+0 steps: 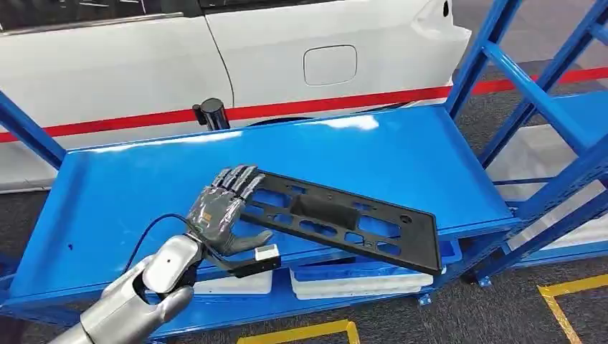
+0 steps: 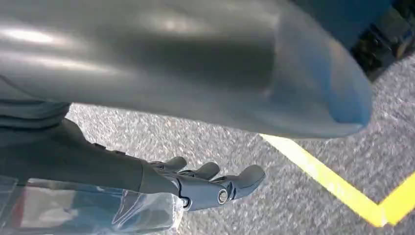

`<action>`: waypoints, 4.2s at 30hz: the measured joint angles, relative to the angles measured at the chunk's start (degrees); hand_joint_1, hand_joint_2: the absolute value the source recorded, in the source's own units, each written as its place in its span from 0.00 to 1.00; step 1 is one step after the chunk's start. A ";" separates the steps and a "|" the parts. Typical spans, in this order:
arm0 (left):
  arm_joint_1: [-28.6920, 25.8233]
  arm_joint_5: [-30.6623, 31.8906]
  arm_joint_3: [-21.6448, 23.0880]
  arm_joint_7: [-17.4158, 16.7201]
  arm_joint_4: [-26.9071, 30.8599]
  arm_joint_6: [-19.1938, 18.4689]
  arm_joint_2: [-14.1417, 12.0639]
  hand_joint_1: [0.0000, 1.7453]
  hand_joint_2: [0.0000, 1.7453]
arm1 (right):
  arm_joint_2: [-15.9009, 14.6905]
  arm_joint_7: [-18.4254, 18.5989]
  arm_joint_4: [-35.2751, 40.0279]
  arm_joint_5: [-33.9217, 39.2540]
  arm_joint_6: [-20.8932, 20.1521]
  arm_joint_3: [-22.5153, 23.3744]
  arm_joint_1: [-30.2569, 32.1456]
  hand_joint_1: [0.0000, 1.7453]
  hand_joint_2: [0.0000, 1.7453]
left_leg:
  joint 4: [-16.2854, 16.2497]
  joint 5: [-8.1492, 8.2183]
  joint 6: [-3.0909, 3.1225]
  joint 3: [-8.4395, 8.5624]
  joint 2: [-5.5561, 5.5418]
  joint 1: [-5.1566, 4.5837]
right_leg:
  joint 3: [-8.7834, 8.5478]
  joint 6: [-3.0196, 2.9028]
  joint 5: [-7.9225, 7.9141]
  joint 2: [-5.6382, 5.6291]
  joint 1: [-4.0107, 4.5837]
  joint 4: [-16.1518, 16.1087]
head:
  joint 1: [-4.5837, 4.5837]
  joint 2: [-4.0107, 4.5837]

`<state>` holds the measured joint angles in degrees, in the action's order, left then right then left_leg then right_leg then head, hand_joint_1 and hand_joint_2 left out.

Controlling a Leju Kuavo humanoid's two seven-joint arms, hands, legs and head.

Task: Take the parts from the cabinet and place them on the table.

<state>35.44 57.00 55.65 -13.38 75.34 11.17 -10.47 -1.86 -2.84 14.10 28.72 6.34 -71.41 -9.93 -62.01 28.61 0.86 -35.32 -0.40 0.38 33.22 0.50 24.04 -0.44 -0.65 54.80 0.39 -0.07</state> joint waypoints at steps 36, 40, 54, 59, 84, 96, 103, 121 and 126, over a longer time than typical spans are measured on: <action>9.72 -4.59 3.41 5.22 -24.17 -0.68 10.12 0.00 1.00 | -0.96 0.98 0.00 -3.67 -1.90 -1.29 -2.12 0.00 0.00 | -6.51 0.16 -0.07 -3.04 0.04 0.21 | 0.36 -0.05 -0.30 -0.13 0.19 0.42 | 0.02 0.00; 11.10 -5.73 3.76 5.33 -26.27 -1.62 11.28 1.00 1.00 | -0.87 1.05 0.02 -4.26 -2.03 -1.29 -2.41 0.00 0.00 | 7.29 -4.22 1.01 3.50 0.15 -0.45 | 0.25 0.50 -0.25 -0.19 0.51 0.44 | 0.04 0.00; 13.04 -7.76 4.06 6.71 -32.22 -1.01 13.55 1.00 1.00 | -0.81 1.86 0.02 -6.08 -2.16 -1.29 -2.63 0.00 0.00 | 7.72 -4.66 1.25 4.34 -0.10 0.12 | -0.71 3.75 0.20 -0.06 -0.91 0.46 | 0.31 0.00; 13.77 -8.07 4.07 6.71 -33.42 -0.48 13.70 1.00 1.00 | -0.68 1.86 0.02 -6.71 -2.38 -1.29 -2.76 0.00 0.00 | 7.63 -4.25 -0.22 4.20 -0.29 0.45 | -0.73 1.20 -0.18 0.06 -0.83 -0.07 | 0.17 0.00; 2.72 -35.72 -1.36 16.70 -19.31 9.40 12.17 1.00 1.00 | -0.70 1.55 0.04 -7.45 -0.04 0.35 0.15 0.00 0.00 | 8.41 -4.10 1.43 5.72 -0.31 0.29 | -0.24 3.09 -0.51 0.24 -0.80 1.39 | 0.35 0.00; -11.38 -47.34 -3.61 23.93 -0.61 9.57 8.48 1.00 1.00 | -0.61 -0.06 0.04 -5.70 2.08 2.43 2.16 0.00 0.00 | -10.32 3.28 -0.43 -4.14 -0.05 0.21 | -0.79 0.17 0.55 0.03 -0.27 0.02 | -0.04 0.00; -18.19 -52.74 -5.29 28.31 5.77 9.25 7.06 1.00 1.00 | -0.46 -0.33 0.04 -4.20 3.08 3.28 3.02 0.00 0.00 | 7.55 -4.35 1.07 3.67 -0.01 -0.68 | -1.00 1.27 0.91 -0.16 0.03 0.03 | -0.02 0.00; -25.99 -57.42 -8.41 34.84 11.87 9.86 6.38 1.00 0.00 | -0.17 -0.31 0.04 -3.37 4.41 4.85 3.47 0.00 0.00 | 5.84 -2.57 0.00 3.38 0.07 -0.03 | -1.73 0.72 1.33 -0.01 -0.39 -0.03 | 0.15 0.00; -27.35 -57.86 -9.62 34.99 12.18 11.83 6.32 1.00 0.00 | 0.02 0.02 0.07 -3.02 4.72 4.94 3.57 0.00 0.00 | -11.36 4.14 -0.69 -4.25 0.07 0.08 | -1.69 0.23 1.35 0.05 -0.27 0.03 | -0.07 0.00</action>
<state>8.09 -0.85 46.03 21.62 87.52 22.99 -4.15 -1.84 -2.82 14.16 25.70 11.06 -66.47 -6.35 -73.38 32.75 0.17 -39.57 -0.32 0.45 31.53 0.73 25.39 -0.38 -0.92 54.83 0.33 -0.07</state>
